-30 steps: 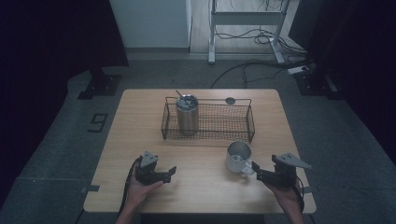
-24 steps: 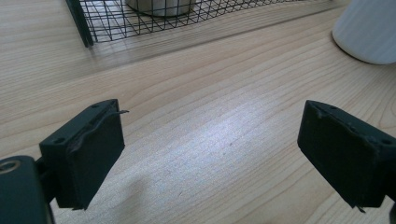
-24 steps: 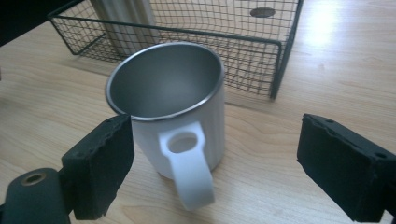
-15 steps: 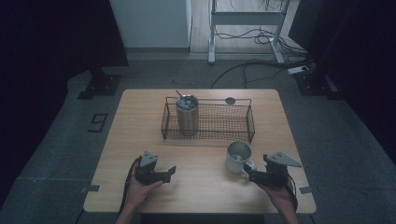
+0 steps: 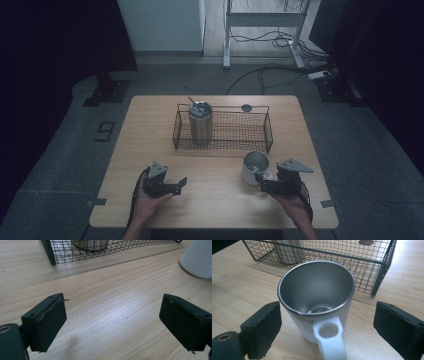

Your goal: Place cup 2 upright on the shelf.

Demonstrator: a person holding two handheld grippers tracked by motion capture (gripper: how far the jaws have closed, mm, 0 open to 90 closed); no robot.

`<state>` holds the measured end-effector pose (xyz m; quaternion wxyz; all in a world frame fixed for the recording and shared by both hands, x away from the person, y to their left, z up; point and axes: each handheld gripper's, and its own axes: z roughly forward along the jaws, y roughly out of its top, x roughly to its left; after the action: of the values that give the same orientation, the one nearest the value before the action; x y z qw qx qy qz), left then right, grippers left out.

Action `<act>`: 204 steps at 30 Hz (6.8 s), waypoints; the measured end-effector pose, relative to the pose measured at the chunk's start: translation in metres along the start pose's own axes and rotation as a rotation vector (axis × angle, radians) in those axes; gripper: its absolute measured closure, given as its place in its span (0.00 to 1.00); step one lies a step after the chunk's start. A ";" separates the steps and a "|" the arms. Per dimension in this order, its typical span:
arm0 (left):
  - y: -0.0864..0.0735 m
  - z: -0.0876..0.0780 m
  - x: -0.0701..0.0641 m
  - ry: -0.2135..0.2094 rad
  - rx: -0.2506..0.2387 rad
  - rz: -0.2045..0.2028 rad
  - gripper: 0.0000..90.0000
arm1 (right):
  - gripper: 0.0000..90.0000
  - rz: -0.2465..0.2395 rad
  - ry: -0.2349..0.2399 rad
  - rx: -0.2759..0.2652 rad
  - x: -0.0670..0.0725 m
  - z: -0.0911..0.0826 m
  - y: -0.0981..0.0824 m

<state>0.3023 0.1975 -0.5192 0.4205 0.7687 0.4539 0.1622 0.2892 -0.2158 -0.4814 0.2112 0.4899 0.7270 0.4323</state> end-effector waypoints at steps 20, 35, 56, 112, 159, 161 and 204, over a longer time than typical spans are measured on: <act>-0.002 -0.001 0.003 -0.001 0.007 -0.017 0.08 | 0.01 -0.033 0.029 0.052 0.003 0.025 0.016; -0.004 0.001 0.004 -0.035 0.007 -0.045 0.09 | 0.03 -0.082 0.016 0.112 0.008 0.046 0.018; -0.003 -0.002 0.005 -0.033 -0.008 -0.051 0.10 | 0.07 -0.091 0.021 0.082 0.004 0.047 0.013; -0.004 -0.002 0.004 -0.043 -0.009 -0.069 0.10 | 0.07 -0.076 0.086 -0.058 -0.012 0.003 0.100; -0.005 -0.005 0.008 -0.041 -0.020 -0.080 0.10 | 0.07 -0.107 0.089 -0.044 -0.017 0.026 0.143; -0.004 -0.006 0.008 -0.039 -0.024 -0.081 0.11 | 0.07 -0.103 0.092 -0.041 -0.019 0.028 0.145; -0.005 -0.005 0.007 -0.020 0.003 -0.047 0.11 | 0.07 -0.088 0.060 0.022 -0.033 0.078 0.173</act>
<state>0.2997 0.2067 -0.5214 0.4274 0.7600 0.4680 0.1439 0.4517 -0.1876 -0.3828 0.2023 0.4467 0.7585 0.4292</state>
